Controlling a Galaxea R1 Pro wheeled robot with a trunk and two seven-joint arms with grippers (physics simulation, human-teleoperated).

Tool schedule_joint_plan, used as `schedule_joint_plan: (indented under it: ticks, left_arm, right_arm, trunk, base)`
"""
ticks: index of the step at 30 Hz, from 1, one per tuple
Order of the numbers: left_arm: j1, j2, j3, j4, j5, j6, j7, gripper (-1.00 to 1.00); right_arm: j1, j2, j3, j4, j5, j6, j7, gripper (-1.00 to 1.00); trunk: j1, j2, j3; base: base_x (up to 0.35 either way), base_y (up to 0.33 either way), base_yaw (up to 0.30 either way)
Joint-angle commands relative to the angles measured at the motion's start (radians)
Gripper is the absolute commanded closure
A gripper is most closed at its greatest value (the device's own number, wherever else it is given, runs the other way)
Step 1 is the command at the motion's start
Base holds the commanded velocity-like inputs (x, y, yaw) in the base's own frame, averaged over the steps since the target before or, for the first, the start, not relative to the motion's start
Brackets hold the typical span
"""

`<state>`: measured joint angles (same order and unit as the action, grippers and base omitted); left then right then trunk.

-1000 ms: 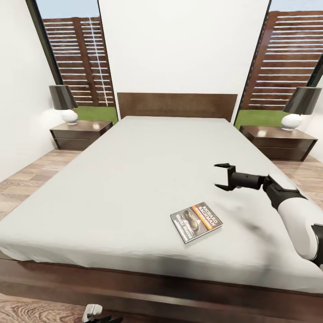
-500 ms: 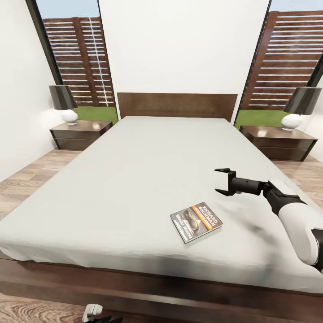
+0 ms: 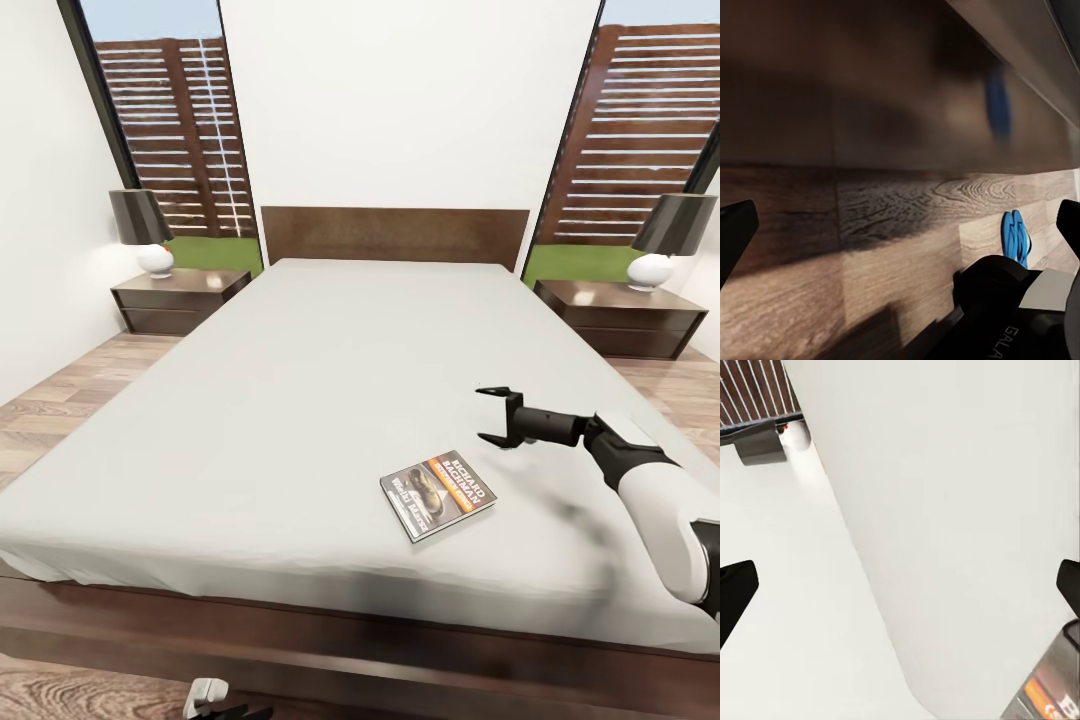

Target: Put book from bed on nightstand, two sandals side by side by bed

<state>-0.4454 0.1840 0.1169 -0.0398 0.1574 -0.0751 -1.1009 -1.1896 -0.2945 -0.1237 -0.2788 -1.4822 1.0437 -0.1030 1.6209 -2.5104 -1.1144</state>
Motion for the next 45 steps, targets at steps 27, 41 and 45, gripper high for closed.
schedule_joint_plan:
  ticks: [27, 41, 45]
  left_arm:
    - [-0.001, 0.0, 0.008, 0.001, -0.007, -0.008, -0.001, -1.0]
    - [-0.001, 0.0, 0.009, 0.0, -0.007, -0.008, -0.001, -1.0]
    - [-0.001, 0.0, 0.009, 0.001, -0.007, -0.008, -0.001, -1.0]
  right_arm:
    - [0.046, 0.011, -0.001, -0.006, -0.006, 0.004, -0.01, -1.0]
    - [0.048, 0.028, 0.001, -0.011, -0.007, 0.004, -0.009, -1.0]
    - [0.048, 0.033, 0.0, -0.012, -0.006, 0.004, -0.009, -1.0]
  trunk:
    - [0.0, 0.0, -0.001]
    - [0.0, 0.0, -0.001]
    - [0.0, 0.0, -0.001]
  base:
    - [0.0, 0.0, 0.0]
    - [0.0, 0.0, 0.0]
    - [0.0, 0.0, 0.0]
